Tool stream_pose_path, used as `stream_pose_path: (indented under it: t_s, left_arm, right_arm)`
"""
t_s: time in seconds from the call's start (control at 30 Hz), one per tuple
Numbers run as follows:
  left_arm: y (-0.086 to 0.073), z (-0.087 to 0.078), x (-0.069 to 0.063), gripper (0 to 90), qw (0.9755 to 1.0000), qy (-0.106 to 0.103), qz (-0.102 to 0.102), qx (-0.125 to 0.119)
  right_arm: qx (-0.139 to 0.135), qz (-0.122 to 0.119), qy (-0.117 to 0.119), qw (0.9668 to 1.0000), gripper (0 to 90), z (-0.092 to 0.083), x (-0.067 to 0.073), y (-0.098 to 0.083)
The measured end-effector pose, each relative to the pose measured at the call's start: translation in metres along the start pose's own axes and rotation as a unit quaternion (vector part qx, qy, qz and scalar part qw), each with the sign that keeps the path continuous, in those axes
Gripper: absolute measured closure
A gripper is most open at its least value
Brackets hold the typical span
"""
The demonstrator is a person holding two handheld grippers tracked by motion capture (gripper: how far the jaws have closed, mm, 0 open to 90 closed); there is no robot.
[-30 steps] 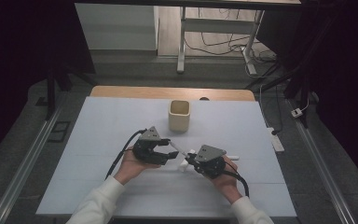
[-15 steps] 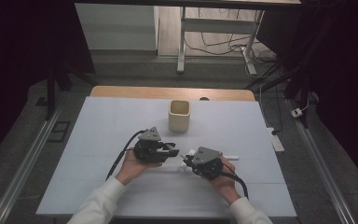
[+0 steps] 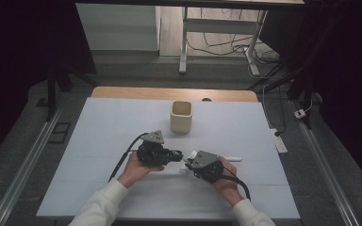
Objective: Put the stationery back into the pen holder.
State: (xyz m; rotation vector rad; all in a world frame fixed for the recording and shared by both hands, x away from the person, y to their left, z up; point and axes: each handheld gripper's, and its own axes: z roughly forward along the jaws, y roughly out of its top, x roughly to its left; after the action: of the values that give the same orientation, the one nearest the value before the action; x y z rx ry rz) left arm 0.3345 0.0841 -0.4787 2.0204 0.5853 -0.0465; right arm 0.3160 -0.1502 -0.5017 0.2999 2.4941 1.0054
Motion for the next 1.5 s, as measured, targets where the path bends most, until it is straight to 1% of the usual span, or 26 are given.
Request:
stream_pose_path:
  t_s: [0.07, 0.1, 0.23, 0.33, 0.37, 0.47, 0.57, 0.7, 0.77, 0.8, 0.93, 1.07, 1.2, 1.27, 1.37, 1.47, 1.5]
  left_arm:
    - [0.000, 0.000, -0.001, 79.2, 1.0000, 0.003, 0.001, 0.000]
    - [0.001, -0.001, -0.002, 79.2, 1.0000, 0.006, 0.002, -0.001]
    - [0.001, -0.004, -0.001, 79.3, 0.9999, 0.011, 0.000, -0.007]
    - [0.001, -0.009, 0.001, 79.2, 0.9997, 0.018, -0.003, -0.013]
    - [0.002, -0.010, 0.001, 79.2, 0.9997, 0.020, -0.003, -0.015]
    - [0.002, -0.014, 0.002, 79.2, 0.9995, 0.027, -0.003, -0.020]
    - [0.002, -0.019, 0.003, 79.2, 0.9992, 0.032, -0.004, -0.024]
    - [0.002, -0.023, 0.003, 79.2, 0.9989, 0.037, -0.005, -0.030]
    - [0.002, -0.024, 0.003, 79.2, 0.9988, 0.039, -0.004, -0.031]
    - [0.002, -0.025, 0.003, 79.2, 0.9987, 0.040, -0.003, -0.030]
    - [0.003, -0.026, 0.003, 79.2, 0.9985, 0.044, -0.003, -0.032]
    - [0.002, -0.029, 0.003, 79.2, 0.9982, 0.050, -0.002, -0.032]
    - [0.002, -0.032, 0.003, 79.2, 0.9979, 0.053, -0.004, -0.036]
    - [0.002, -0.033, 0.004, 79.2, 0.9978, 0.054, -0.005, -0.039]
    - [0.002, -0.033, 0.003, 79.2, 0.9977, 0.055, -0.004, -0.040]
    - [0.003, -0.034, 0.002, 79.2, 0.9976, 0.056, -0.003, -0.040]
    - [0.003, -0.034, 0.002, 79.1, 0.9976, 0.057, -0.003, -0.040]
  right_arm:
    - [-0.003, 0.008, -0.001, 1.0000, 77.1, 0.000, 0.000, 0.000]
    - [-0.002, 0.007, 0.000, 1.0000, 75.9, 0.000, -0.001, -0.001]
    - [-0.009, 0.026, -0.002, 0.9996, 65.9, -0.002, -0.003, -0.002]
    - [-0.023, 0.048, -0.008, 0.9986, 57.9, -0.004, -0.004, -0.003]
    - [-0.025, 0.050, -0.010, 0.9984, 55.9, -0.005, -0.004, -0.003]
    - [-0.038, 0.067, -0.013, 0.9970, 52.5, -0.011, -0.005, -0.008]
    - [-0.040, 0.084, -0.019, 0.9954, 50.8, -0.020, -0.007, -0.017]
    - [-0.054, 0.118, -0.022, 0.9913, 49.2, -0.036, -0.014, -0.033]
    - [-0.056, 0.127, -0.024, 0.9900, 48.6, -0.042, -0.017, -0.039]
    - [-0.057, 0.130, -0.027, 0.9895, 48.3, -0.044, -0.018, -0.042]
    - [-0.042, 0.132, -0.042, 0.9894, 47.4, -0.055, -0.021, -0.055]
    - [-0.037, 0.138, -0.062, 0.9877, 46.7, -0.065, -0.025, -0.065]
    - [-0.033, 0.154, -0.068, 0.9851, 46.3, -0.074, -0.027, -0.079]
    - [-0.034, 0.164, -0.071, 0.9833, 46.4, -0.080, -0.028, -0.085]
    - [-0.045, 0.179, -0.072, 0.9801, 46.4, -0.087, -0.028, -0.092]
    - [-0.040, 0.179, -0.076, 0.9801, 46.4, -0.091, -0.029, -0.096]
    - [-0.045, 0.184, -0.077, 0.9790, 46.4, -0.090, -0.029, -0.098]
